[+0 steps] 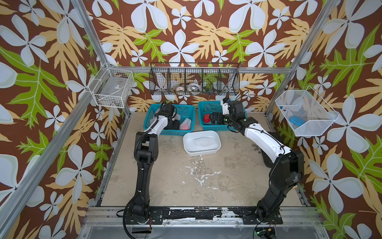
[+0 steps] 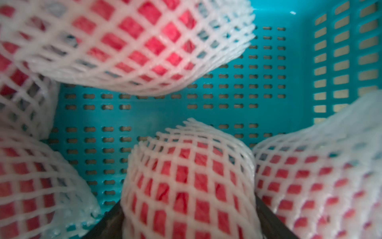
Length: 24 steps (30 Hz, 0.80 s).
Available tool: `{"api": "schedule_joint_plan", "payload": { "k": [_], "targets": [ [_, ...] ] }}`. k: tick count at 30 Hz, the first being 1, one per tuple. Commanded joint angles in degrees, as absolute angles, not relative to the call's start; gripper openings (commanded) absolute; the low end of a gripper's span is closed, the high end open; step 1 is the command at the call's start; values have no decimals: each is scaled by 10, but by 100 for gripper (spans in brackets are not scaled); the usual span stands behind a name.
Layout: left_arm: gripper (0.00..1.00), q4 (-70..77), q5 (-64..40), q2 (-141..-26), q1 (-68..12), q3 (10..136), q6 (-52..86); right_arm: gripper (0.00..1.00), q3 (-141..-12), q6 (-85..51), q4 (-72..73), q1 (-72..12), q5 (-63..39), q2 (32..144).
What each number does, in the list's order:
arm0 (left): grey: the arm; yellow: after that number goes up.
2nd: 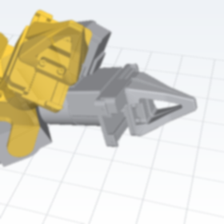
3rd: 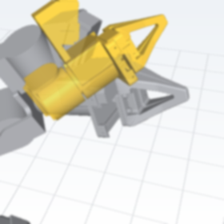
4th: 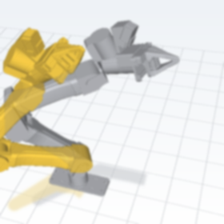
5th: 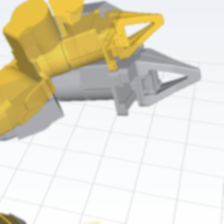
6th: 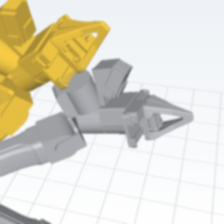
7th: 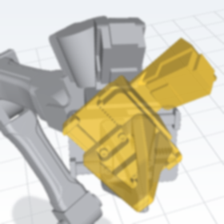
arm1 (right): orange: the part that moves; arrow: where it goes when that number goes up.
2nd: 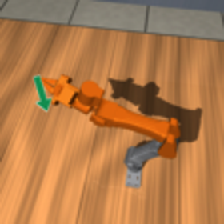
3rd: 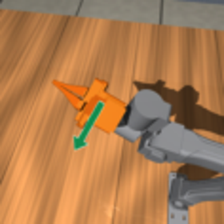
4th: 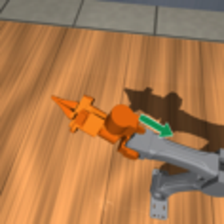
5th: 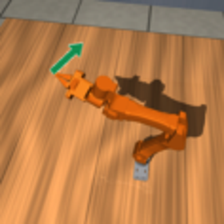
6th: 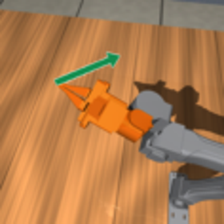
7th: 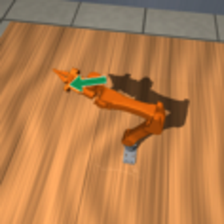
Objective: Remove foam nets from apples
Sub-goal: Pick up the apple from the basket.
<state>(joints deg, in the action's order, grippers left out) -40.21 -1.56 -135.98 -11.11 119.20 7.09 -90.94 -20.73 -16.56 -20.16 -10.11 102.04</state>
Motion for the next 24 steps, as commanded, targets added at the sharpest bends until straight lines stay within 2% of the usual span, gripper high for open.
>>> {"api": "schedule_joint_plan", "payload": {
  "k": [1,10,14,16,24],
  "targets": [
    [75,-407,-15,-1346,-111,1203,72,97,-917,-206,-160,-201,-98,1023],
    [75,-432,-9,-1313,-110,1254,71,97,-930,-206,-170,-201,-98,1020],
    [75,-431,-21,-1259,-111,1234,77,97,-927,-212,-169,-202,-99,1005],
    [75,-414,-48,-1216,-111,1192,87,97,-915,-222,-161,-201,-108,993],
    [76,-253,-107,-942,-158,855,139,97,-786,-277,-81,-204,-135,904]
  ]
}}
